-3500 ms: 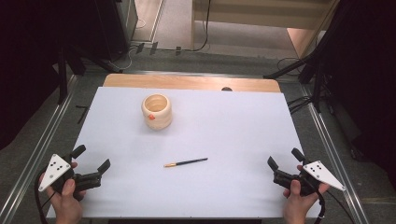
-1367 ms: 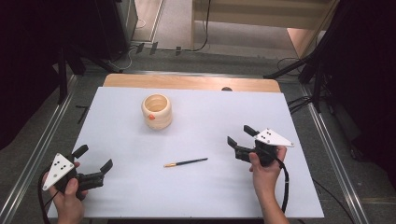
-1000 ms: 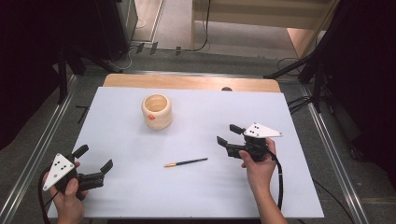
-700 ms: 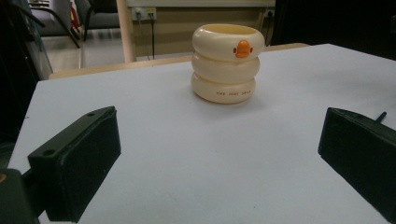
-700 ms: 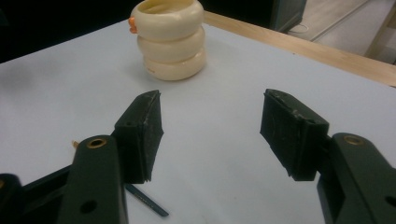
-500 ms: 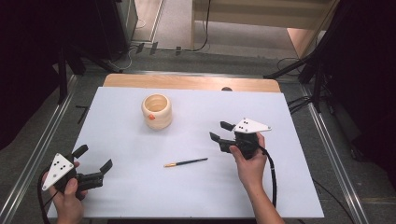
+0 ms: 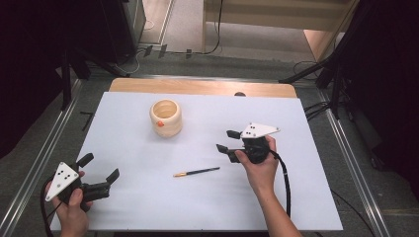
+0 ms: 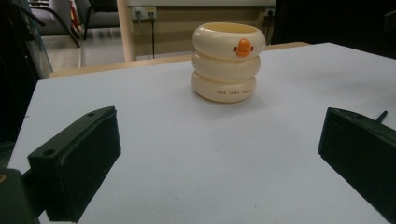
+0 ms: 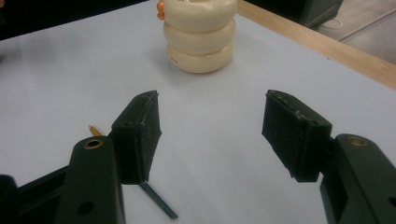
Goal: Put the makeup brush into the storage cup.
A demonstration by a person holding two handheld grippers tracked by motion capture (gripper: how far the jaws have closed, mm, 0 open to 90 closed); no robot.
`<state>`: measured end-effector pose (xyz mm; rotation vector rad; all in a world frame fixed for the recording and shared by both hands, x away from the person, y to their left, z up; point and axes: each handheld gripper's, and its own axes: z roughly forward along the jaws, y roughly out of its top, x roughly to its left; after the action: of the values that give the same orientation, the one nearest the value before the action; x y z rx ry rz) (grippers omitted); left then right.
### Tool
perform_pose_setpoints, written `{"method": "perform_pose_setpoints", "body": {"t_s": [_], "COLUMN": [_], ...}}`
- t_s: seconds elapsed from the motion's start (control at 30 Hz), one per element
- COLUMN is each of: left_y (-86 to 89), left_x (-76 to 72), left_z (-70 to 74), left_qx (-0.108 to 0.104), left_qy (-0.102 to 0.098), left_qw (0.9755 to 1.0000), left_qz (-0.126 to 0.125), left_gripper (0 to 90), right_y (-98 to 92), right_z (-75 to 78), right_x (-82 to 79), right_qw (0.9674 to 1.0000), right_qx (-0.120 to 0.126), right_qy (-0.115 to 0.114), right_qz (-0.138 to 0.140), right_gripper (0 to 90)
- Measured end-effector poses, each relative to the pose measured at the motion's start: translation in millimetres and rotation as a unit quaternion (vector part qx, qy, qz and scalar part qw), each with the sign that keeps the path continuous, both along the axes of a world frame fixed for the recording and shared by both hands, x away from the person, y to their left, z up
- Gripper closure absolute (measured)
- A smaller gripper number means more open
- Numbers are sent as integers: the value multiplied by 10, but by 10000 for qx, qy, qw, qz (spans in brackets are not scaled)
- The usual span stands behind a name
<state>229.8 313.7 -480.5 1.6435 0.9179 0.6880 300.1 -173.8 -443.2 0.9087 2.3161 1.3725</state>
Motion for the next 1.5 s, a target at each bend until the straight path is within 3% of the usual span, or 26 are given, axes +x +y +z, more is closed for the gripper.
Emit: {"method": "perform_pose_setpoints", "body": {"t_s": [0.2, 0.33, 0.47, 0.73, 0.83, 1.07, 1.37, 1.5], "left_y": [8, 8, 6, 0, 1, 2, -3, -7], "left_x": [-3, -2, -1, -1, -1, 0, 5, 5], "left_z": [6, 6, 6, 4, 4, 2, 0, -1], "left_qx": [26, 27, 28, 16, 21, 16, 48, 63], "left_qy": [-15, -16, -14, -10, -11, 2, 12, 13], "left_qw": [10000, 10000, 10000, 10000, 10000, 10000, 10000, 10000], "left_qz": [1, 6, 4, 3, 1, 4, -9, -22], "left_gripper": [0, 0, 0, 0, 0, 0, 0, 0], "right_y": [125, 227, 330, 535, 598, 691, 824, 866], "right_z": [45, 81, 101, 104, 83, 25, -54, -81], "right_x": [92, 151, 198, 223, 232, 232, 196, 192], "right_qw": [9988, 9950, 9890, 9730, 9669, 9586, 9408, 9372], "right_qx": [-306, -698, -1065, -1756, -1911, -2091, -2566, -2632], "right_qy": [143, 247, 382, 487, 543, 640, 720, 742], "right_qz": [349, 663, 954, 1414, 1602, 1825, 2096, 2166], "right_gripper": [429, 441, 445, 452, 458, 465, 482, 494]}}
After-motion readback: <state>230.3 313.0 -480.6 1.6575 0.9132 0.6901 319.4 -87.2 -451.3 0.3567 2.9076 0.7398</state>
